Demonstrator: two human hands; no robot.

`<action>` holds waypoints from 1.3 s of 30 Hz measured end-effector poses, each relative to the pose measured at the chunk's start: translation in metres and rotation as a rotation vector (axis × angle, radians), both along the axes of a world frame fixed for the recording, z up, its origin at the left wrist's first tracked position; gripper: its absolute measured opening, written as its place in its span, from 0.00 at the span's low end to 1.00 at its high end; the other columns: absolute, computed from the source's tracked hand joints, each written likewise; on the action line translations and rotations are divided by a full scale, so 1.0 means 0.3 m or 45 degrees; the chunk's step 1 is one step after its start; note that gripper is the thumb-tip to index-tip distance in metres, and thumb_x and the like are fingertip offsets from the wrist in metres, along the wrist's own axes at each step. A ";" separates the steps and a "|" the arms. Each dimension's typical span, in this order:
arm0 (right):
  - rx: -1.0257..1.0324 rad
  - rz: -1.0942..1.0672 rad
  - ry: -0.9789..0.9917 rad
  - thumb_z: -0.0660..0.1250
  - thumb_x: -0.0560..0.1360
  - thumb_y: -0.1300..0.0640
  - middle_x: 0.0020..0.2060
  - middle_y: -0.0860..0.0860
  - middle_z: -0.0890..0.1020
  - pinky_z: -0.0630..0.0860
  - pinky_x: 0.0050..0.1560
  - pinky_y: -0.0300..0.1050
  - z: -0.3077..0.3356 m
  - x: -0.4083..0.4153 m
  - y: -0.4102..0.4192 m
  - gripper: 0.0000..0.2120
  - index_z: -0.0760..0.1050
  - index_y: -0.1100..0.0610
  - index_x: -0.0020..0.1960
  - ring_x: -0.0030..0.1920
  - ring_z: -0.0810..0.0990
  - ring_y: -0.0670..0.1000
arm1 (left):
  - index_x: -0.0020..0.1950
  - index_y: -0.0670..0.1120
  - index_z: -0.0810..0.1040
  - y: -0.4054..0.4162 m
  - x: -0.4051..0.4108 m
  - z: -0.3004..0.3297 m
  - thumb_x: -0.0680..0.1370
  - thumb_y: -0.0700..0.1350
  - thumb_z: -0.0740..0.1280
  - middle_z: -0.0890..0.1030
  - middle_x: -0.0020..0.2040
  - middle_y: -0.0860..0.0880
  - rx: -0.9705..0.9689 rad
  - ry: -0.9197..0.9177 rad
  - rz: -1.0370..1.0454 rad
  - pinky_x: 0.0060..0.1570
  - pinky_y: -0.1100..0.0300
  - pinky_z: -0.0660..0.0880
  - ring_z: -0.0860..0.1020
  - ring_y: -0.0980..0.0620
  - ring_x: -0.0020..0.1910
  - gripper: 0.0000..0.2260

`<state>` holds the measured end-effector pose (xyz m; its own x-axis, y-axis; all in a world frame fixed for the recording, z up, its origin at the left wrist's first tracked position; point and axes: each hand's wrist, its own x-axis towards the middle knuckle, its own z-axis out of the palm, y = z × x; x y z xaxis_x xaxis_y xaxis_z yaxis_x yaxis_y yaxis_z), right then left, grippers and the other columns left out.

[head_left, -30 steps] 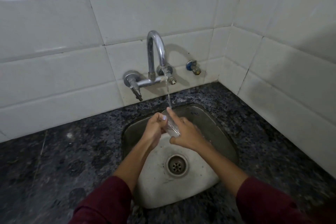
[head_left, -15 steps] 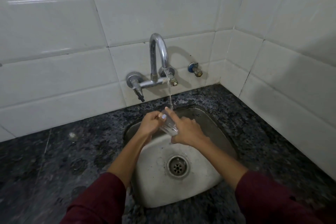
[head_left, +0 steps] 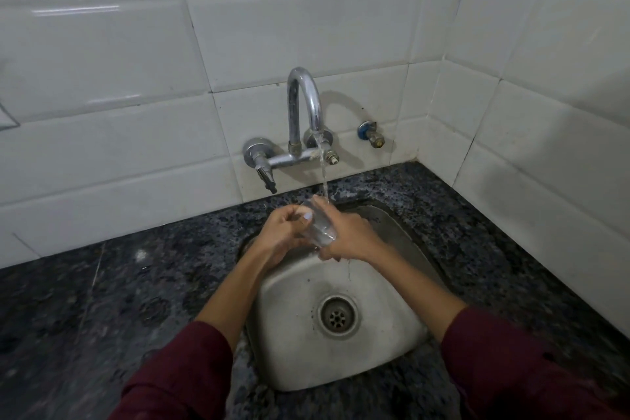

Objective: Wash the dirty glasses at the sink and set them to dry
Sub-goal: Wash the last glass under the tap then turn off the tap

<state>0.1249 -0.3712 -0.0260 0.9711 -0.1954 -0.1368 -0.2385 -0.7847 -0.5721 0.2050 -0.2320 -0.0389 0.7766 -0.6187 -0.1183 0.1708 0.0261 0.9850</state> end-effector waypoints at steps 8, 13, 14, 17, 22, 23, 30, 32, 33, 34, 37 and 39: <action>1.368 -0.225 -0.022 0.73 0.68 0.55 0.57 0.50 0.76 0.78 0.49 0.51 -0.050 0.039 0.006 0.32 0.65 0.48 0.68 0.50 0.79 0.53 | 0.55 0.44 0.73 -0.033 0.028 0.019 0.78 0.33 0.62 0.76 0.56 0.42 -0.079 0.173 0.317 0.48 0.49 0.79 0.79 0.44 0.50 0.09; 2.156 -0.423 0.076 0.67 0.68 0.48 0.42 0.57 0.81 0.72 0.37 0.43 -0.103 0.042 -0.004 0.17 0.77 0.58 0.51 0.37 0.79 0.53 | 0.69 0.41 0.65 -0.011 0.090 0.009 0.79 0.35 0.59 0.73 0.59 0.40 0.052 0.235 0.524 0.46 0.50 0.79 0.77 0.41 0.54 0.18; 2.178 -0.405 0.075 0.66 0.68 0.47 0.42 0.56 0.82 0.70 0.37 0.43 -0.112 0.044 -0.003 0.17 0.78 0.58 0.50 0.36 0.79 0.52 | 0.69 0.40 0.64 -0.010 0.094 0.010 0.79 0.36 0.60 0.73 0.58 0.40 0.128 0.195 0.569 0.46 0.51 0.79 0.77 0.43 0.53 0.18; 2.147 -0.310 0.070 0.69 0.68 0.51 0.46 0.56 0.81 0.73 0.37 0.44 -0.139 0.036 -0.012 0.17 0.76 0.56 0.54 0.39 0.79 0.52 | 0.71 0.41 0.62 -0.013 0.107 0.026 0.78 0.35 0.62 0.73 0.60 0.41 0.308 0.023 0.656 0.48 0.51 0.78 0.75 0.46 0.51 0.22; 1.447 -0.131 0.002 0.68 0.64 0.75 0.54 0.51 0.77 0.79 0.43 0.44 -0.154 -0.018 -0.032 0.29 0.71 0.53 0.61 0.52 0.78 0.50 | 0.74 0.40 0.59 -0.021 0.157 0.064 0.78 0.42 0.65 0.64 0.70 0.38 0.620 -0.409 0.675 0.62 0.47 0.73 0.73 0.40 0.61 0.27; 1.307 -0.133 0.011 0.68 0.64 0.77 0.54 0.50 0.76 0.79 0.42 0.44 -0.146 -0.030 -0.025 0.32 0.69 0.54 0.62 0.53 0.76 0.50 | 0.72 0.38 0.61 -0.028 0.162 0.070 0.79 0.43 0.65 0.64 0.69 0.37 0.675 -0.492 0.667 0.62 0.48 0.73 0.73 0.39 0.61 0.25; 1.202 -0.278 -0.142 0.72 0.61 0.76 0.52 0.50 0.77 0.78 0.51 0.50 -0.124 -0.040 -0.003 0.32 0.69 0.49 0.55 0.52 0.78 0.49 | 0.64 0.34 0.66 -0.064 0.184 0.097 0.82 0.45 0.57 0.69 0.63 0.35 1.006 -0.779 0.714 0.48 0.46 0.70 0.75 0.35 0.54 0.16; 1.020 -0.267 -0.136 0.75 0.60 0.72 0.55 0.51 0.76 0.77 0.53 0.49 -0.108 -0.035 -0.017 0.33 0.69 0.50 0.58 0.55 0.77 0.51 | 0.62 0.35 0.65 -0.071 0.182 0.093 0.82 0.44 0.56 0.69 0.62 0.36 1.075 -0.871 0.694 0.42 0.47 0.68 0.76 0.35 0.50 0.14; 0.896 -0.258 -0.127 0.76 0.60 0.70 0.56 0.50 0.75 0.76 0.54 0.48 -0.097 -0.031 -0.024 0.34 0.69 0.51 0.61 0.56 0.76 0.51 | 0.61 0.35 0.66 -0.073 0.182 0.091 0.83 0.43 0.56 0.68 0.61 0.36 1.101 -0.928 0.679 0.39 0.49 0.67 0.76 0.37 0.47 0.13; 0.765 -0.248 -0.119 0.77 0.59 0.67 0.57 0.51 0.74 0.76 0.56 0.48 -0.087 -0.027 -0.032 0.37 0.68 0.52 0.64 0.58 0.75 0.52 | 0.60 0.36 0.66 -0.076 0.183 0.089 0.83 0.42 0.55 0.68 0.60 0.36 1.123 -0.969 0.669 0.38 0.51 0.66 0.75 0.39 0.44 0.11; 0.366 -0.188 -0.067 0.79 0.59 0.60 0.60 0.53 0.71 0.74 0.58 0.48 -0.053 -0.020 -0.053 0.43 0.64 0.51 0.70 0.59 0.73 0.53 | 0.59 0.37 0.65 -0.078 0.181 0.090 0.83 0.41 0.55 0.68 0.60 0.37 1.165 -1.008 0.657 0.37 0.51 0.66 0.75 0.39 0.43 0.09; 0.171 -0.135 -0.041 0.79 0.58 0.57 0.59 0.52 0.72 0.76 0.55 0.47 -0.021 -0.023 -0.062 0.42 0.64 0.51 0.68 0.56 0.74 0.52 | 0.60 0.37 0.65 -0.070 0.177 0.094 0.82 0.42 0.56 0.68 0.60 0.36 1.180 -0.995 0.619 0.38 0.50 0.66 0.76 0.36 0.46 0.10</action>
